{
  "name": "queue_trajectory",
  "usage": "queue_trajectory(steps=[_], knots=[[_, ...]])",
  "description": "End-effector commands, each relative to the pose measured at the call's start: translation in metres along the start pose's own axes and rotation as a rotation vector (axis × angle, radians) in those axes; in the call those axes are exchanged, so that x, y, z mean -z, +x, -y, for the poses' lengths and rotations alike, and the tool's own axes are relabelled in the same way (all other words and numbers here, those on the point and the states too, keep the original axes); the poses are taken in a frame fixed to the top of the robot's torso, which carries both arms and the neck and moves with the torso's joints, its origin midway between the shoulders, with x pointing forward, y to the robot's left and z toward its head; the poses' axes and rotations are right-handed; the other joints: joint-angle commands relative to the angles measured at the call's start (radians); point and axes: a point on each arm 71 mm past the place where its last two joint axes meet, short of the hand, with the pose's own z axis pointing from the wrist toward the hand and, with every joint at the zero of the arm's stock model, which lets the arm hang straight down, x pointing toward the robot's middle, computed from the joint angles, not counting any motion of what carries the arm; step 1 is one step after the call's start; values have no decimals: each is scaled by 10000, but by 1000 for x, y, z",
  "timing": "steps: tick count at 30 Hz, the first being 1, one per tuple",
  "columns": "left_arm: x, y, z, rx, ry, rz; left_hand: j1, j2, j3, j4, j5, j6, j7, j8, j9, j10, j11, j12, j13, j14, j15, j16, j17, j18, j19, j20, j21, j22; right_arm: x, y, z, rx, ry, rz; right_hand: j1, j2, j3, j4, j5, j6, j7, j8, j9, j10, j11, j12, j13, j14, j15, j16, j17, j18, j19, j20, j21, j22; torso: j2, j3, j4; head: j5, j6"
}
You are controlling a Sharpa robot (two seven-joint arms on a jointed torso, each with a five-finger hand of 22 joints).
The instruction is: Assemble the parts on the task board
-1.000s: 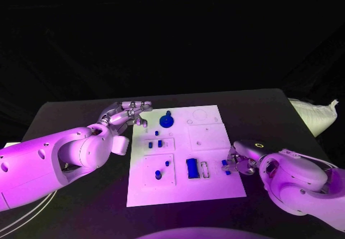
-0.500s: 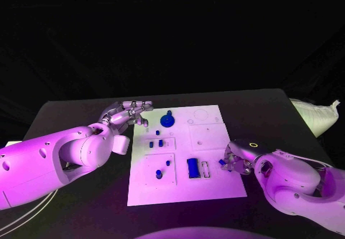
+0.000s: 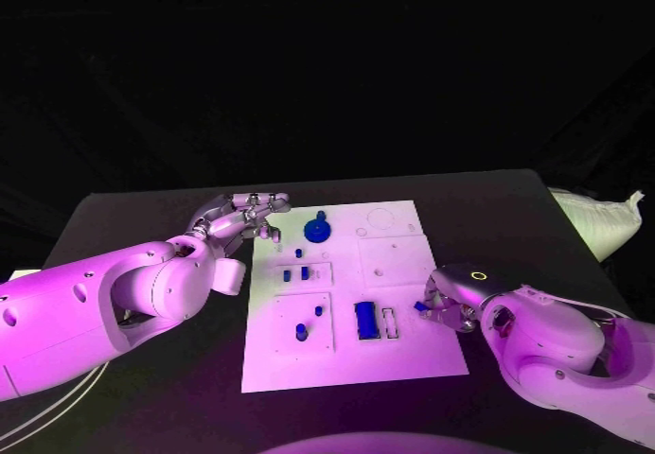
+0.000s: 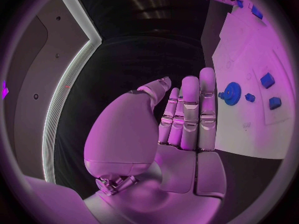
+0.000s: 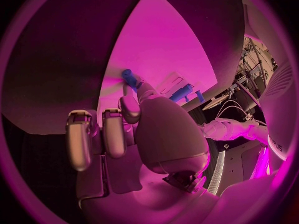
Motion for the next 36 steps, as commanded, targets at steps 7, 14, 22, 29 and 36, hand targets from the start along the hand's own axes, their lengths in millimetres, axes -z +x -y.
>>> queue_trajectory(steps=[7,14,22,29,36], knots=[[0,3,0,114,15,-224,-43,70,-51,6,-45,-67,37,33,-11,-88,0,34,-13,-69,-21,1,-12,194,-15,23,-34,-11,-5,22,12,-288,1087,-1134,43,-122,567,-61,277,94,10,10,6,15,-46,4,52,553,-23,-9,29,-37,326,-6,-51,1797,-3,-12,-18,-13,27],[0,3,0,112,14,-218,-43,70,-51,6,-45,-67,37,33,-11,-88,0,34,-13,-69,-21,1,-12,194,-15,23,-34,-11,-5,20,8,-624,1042,-904,-184,-296,961,-36,479,127,5,-1,9,40,-49,17,70,557,-24,-5,46,-41,341,-3,-40,1815,10,6,-16,-17,32],[1,3,0,111,14,-214,-43,70,-51,6,-45,-67,37,33,-11,-88,0,34,-13,-69,-21,1,-12,194,-15,23,-34,-11,4,8,3,-2130,902,-351,-662,-533,1243,162,449,170,-15,-4,23,110,-61,79,116,568,-31,11,82,-52,374,-5,-11,1853,8,7,-6,-22,18],[0,3,0,115,18,-224,-38,94,-79,-15,-43,-56,31,53,-8,-113,-2,68,-10,-77,-22,12,-34,197,-9,25,-55,-27,10,-6,-6,-3521,710,-9,-839,-622,1341,235,468,214,-34,12,42,147,-74,128,149,576,-40,31,115,-60,399,-13,11,1882,12,13,3,-13,-6],[1,4,0,120,13,-241,-38,94,-79,-15,-43,-56,31,53,-8,-113,-2,68,-10,-77,-22,12,-34,197,-9,25,-55,-27,12,-7,-12,-4293,687,-222,-982,-699,1440,277,651,246,-52,24,66,172,-89,145,166,579,-55,35,124,-63,408,-26,18,1891,19,-2,-10,-9,-40]])
